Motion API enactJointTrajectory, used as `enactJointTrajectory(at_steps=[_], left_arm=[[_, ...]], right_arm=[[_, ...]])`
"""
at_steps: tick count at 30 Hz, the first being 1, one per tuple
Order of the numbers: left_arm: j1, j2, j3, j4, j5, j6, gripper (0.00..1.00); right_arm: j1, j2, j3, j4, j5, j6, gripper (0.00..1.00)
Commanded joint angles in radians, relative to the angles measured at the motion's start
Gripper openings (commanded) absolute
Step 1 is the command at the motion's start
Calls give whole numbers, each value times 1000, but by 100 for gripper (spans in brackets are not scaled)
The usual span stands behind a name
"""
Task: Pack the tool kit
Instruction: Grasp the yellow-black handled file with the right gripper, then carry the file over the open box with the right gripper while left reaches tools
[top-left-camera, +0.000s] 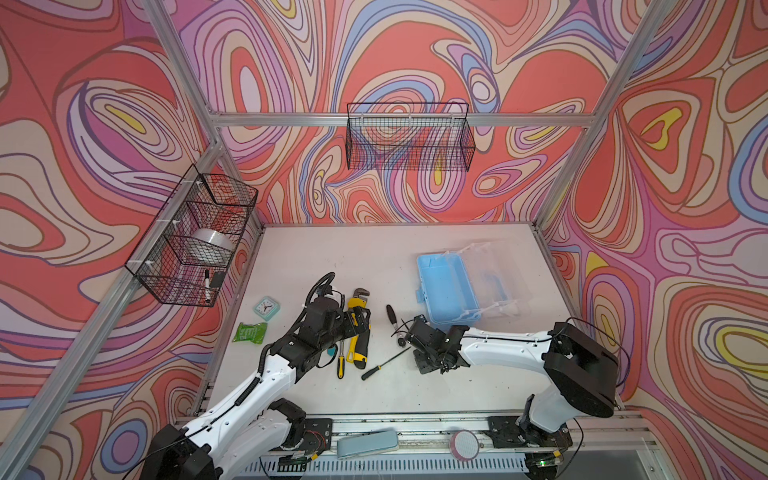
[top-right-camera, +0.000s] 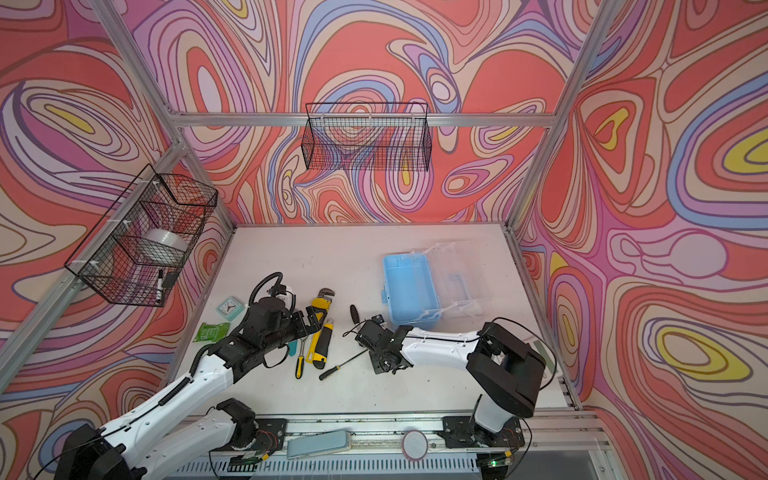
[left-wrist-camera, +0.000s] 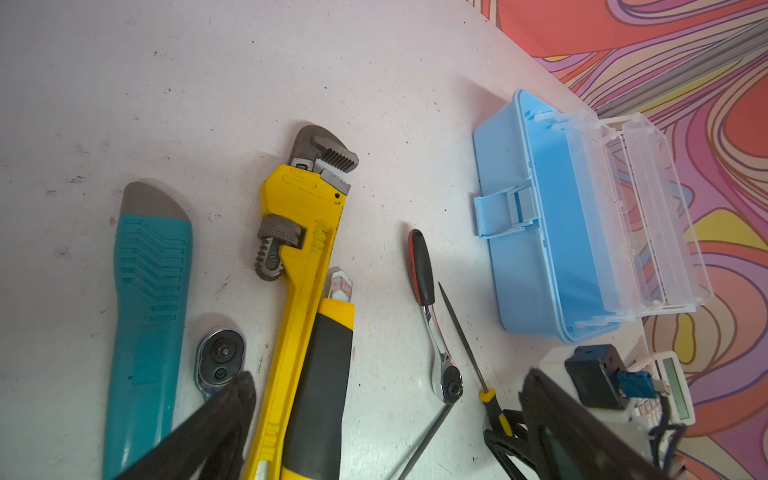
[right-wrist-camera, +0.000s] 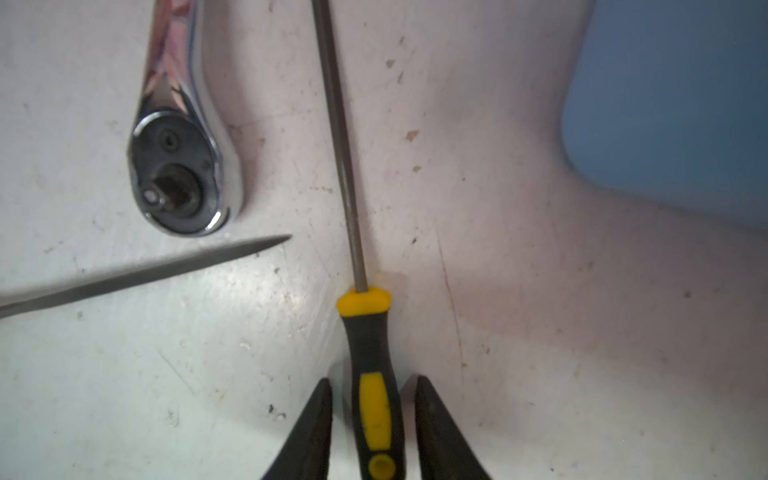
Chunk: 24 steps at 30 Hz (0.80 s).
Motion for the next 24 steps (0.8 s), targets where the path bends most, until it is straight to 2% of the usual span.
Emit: enactJointTrajectory(at_steps=[1, 10, 14, 20, 24], left_arm=[[9, -14, -12, -29, -15, 15, 100], [7, 4, 12, -72, -16, 61, 100], [6, 20, 29, -113, -14, 96, 100], [4, 32, 40, -145, -12, 135, 100], [-9, 39, 58, -191, -40, 165, 100]], right_arm=[[3, 24, -18, 12, -10, -14, 28], [-5, -4, -16, 19, 2, -29, 12], [-13, -57, -17, 24, 11, -41, 10], [-40, -208, -19, 47, 11, -97, 9], [-130, -337, -20, 47, 11, -163, 9]])
